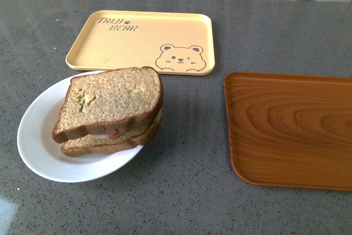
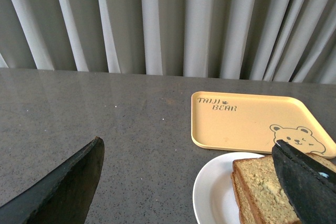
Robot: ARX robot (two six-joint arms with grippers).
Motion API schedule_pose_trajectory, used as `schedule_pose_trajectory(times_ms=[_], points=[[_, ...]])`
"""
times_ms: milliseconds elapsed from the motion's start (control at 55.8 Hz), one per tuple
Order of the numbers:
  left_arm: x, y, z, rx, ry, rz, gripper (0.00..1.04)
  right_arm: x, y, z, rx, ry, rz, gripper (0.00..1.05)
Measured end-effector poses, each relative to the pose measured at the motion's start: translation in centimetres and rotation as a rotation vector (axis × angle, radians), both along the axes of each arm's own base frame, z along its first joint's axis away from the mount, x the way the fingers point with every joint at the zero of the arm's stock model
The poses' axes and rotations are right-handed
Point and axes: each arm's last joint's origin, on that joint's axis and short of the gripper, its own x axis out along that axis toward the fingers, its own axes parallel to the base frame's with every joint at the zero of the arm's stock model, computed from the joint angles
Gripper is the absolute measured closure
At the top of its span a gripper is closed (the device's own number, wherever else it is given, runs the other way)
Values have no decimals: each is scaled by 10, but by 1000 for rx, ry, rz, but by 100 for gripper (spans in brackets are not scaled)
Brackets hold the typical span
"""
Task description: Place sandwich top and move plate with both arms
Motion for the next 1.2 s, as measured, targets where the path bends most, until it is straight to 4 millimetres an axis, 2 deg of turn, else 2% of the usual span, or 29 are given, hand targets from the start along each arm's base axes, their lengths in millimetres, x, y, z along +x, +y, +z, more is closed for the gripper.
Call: schedule_pose_trajectory(times_ms=[627,788,1093,1129,1200], points=[[0,0,0,0,0,0,9,-14,0,0,0,-2,0,103],[0,0,0,0,0,0,9,-24,0,-3,0,9,2,103],[0,0,0,0,0,0,9,-25,0,-3,0,3,2,103],[0,0,0,0,0,0,9,-25,0,-3,-2,3,1,100],[0,0,0,0,0,0,9,-25,0,-3,-2,3,1,84]])
